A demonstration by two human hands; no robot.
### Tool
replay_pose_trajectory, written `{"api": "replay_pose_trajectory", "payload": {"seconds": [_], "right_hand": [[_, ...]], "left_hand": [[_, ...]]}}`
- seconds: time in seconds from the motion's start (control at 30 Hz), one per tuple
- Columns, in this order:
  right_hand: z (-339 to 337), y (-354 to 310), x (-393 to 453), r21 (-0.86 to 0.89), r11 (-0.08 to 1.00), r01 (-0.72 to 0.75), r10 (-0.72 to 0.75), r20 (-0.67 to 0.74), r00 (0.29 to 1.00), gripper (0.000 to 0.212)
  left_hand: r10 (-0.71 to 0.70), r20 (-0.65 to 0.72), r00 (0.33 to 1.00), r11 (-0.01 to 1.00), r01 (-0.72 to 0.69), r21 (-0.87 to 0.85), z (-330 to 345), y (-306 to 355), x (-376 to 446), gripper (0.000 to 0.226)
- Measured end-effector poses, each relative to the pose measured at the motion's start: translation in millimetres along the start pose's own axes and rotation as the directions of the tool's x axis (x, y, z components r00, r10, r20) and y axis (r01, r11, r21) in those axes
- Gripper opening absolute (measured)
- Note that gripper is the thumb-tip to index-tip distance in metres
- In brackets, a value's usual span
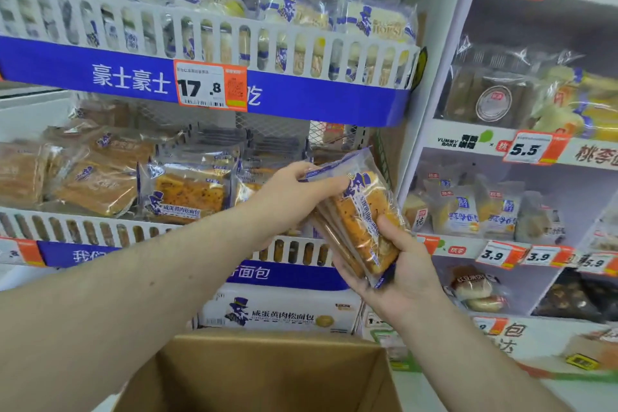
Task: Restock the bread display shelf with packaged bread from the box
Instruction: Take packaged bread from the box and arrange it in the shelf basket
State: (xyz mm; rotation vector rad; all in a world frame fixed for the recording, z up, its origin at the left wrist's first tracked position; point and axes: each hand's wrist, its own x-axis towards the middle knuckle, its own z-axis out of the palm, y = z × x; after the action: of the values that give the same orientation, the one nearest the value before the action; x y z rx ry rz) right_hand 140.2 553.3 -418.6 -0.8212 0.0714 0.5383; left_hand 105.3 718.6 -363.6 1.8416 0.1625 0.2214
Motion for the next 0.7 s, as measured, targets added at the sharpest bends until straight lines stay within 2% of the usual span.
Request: {"api": "replay_pose_trajectory", "payload": {"seconds": [0.1, 0.13, 0.2, 0.23, 0.3, 0.37, 0.4, 0.5, 0.7], "right_hand": [[9, -20, 25, -0.124, 0.987, 0.099, -0.11, -0.085, 0.99, 0.042], [9, -27, 37, -0.185, 0.97, 0.154, -0.179, -0.127, 0.976, 0.042], [11, -40, 59, -0.292, 0.91, 0.294, -0.359, -0.202, 0.911, 0.055], [10, -44, 69, -0.381, 0.853, 0.357, -0.462, -0.231, 0.856, 0.063], [9, -52, 80, -0.64, 0.651, 0.408, -0.653, -0.199, 0.73, 0.069], [11, -59, 85, -0.83, 0.412, 0.375, -0.767, -0.094, 0.634, 0.065], [10, -61, 89, -0.877, 0.314, 0.365, -0.79, -0.029, 0.612, 0.066], [10, -62, 112, -0.937, 0.091, 0.337, -0.781, 0.143, 0.609, 0.071], [14, -59, 165, -0.949, -0.129, 0.287, -0.714, 0.29, 0.638, 0.065]], "left_hand": [[0.022, -0.062, 0.998, 0.991, -0.014, 0.135, 2, 1, 31, 0.055], [0.057, -0.103, 0.993, 0.974, -0.032, 0.225, 2, -2, 42, 0.063], [0.16, -0.18, 0.97, 0.893, -0.065, 0.444, -3, -10, 60, 0.07], [0.219, -0.191, 0.957, 0.818, -0.073, 0.57, -5, -15, 67, 0.07], [0.29, -0.134, 0.948, 0.592, -0.068, 0.803, -9, -26, 79, 0.066], [0.272, -0.047, 0.961, 0.373, -0.06, 0.926, -10, -35, 90, 0.069], [0.241, -0.024, 0.97, 0.318, -0.055, 0.946, -11, -39, 95, 0.072], [0.158, 0.008, 0.987, 0.272, -0.051, 0.961, -14, -48, 108, 0.079], [0.128, -0.002, 0.992, 0.296, -0.036, 0.954, -14, -54, 116, 0.081]]}}
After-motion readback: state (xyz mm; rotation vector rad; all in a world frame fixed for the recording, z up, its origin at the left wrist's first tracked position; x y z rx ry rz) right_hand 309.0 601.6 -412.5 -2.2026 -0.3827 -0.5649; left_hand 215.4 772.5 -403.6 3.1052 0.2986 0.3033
